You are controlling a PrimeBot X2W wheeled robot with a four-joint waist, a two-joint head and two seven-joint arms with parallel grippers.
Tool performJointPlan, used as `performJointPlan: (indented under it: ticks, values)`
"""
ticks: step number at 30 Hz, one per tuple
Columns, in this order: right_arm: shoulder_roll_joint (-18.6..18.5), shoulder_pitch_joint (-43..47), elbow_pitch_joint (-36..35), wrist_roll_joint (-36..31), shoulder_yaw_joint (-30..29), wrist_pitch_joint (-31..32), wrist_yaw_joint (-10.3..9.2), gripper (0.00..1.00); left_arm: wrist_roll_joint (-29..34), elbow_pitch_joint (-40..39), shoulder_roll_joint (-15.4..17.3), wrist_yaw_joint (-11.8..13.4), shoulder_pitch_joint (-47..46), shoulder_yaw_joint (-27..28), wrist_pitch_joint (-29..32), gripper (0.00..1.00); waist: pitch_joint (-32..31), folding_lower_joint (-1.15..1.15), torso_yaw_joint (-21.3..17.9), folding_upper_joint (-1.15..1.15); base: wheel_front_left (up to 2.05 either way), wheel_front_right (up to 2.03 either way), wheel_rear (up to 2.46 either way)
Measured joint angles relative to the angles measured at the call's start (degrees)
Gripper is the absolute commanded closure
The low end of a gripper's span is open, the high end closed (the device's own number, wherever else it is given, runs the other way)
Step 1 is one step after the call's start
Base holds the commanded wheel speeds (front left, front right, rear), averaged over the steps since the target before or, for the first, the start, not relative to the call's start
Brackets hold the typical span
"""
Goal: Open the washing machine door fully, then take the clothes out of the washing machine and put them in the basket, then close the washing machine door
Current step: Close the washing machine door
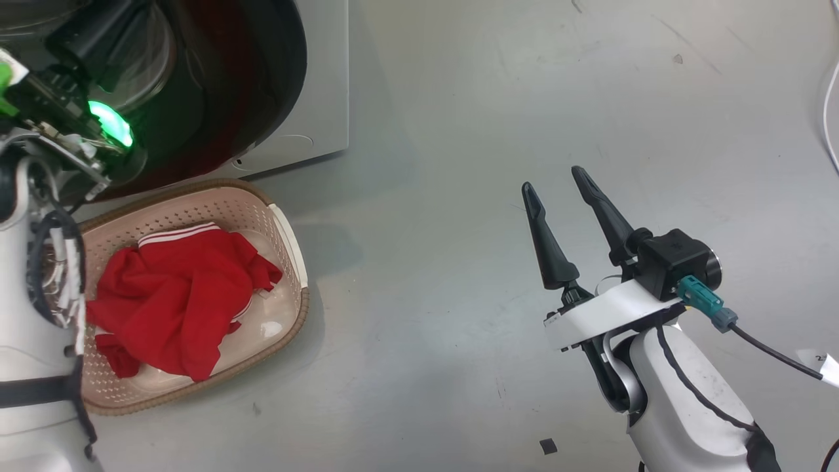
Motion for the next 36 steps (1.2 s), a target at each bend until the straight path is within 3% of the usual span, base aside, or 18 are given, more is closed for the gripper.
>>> performJointPlan:
  ticks: [6, 18, 20, 23, 25, 36]
  values:
    - [-0.02, -0.01, 0.23, 0.00, -0.68, 0.00, -0.46, 0.00, 0.00, 2.80, -1.60, -1.32, -0.05, -0.57, -0.07, 1.00, -0.92, 0.00, 0.68, 0.00, 0.00, 0.00, 0.00]
    - [-0.02, 0.34, 1.32, -0.18, -1.76, 0.00, -0.98, 0.00, -0.01, 5.34, -3.05, -7.28, 1.97, 0.13, -0.34, 1.00, -3.74, 0.00, 3.37, 0.00, 0.00, 0.00, 0.00]
    - [-0.01, 0.85, 1.48, -0.38, -2.31, 0.00, -0.98, 0.00, -0.14, 5.49, -3.52, -7.72, 4.08, 0.52, -0.34, 0.82, -4.36, 0.00, 3.95, 0.00, 0.00, 0.00, 0.00]
    - [-0.01, 1.94, 2.18, -0.75, -2.63, 0.00, -0.98, 0.00, -0.11, 5.59, -4.00, -8.56, 7.69, 1.24, -0.52, 0.69, -5.40, 0.00, 4.88, 0.00, 0.00, 0.00, 0.00]
    - [-0.02, 2.64, 2.48, -0.82, -2.85, 0.00, -0.98, 0.00, -0.11, 5.58, -4.13, -8.82, 10.18, 1.72, -0.93, 0.00, -6.15, 0.00, 5.55, 0.00, 0.00, 0.00, 0.00]
    - [-0.35, 5.07, 3.36, -1.81, -3.74, 0.00, -0.89, 0.00, 2.31, 3.08, -4.97, -9.24, 21.18, 4.55, -5.47, 0.00, -9.70, 0.00, 10.13, 0.00, 0.00, 0.00, 0.00]
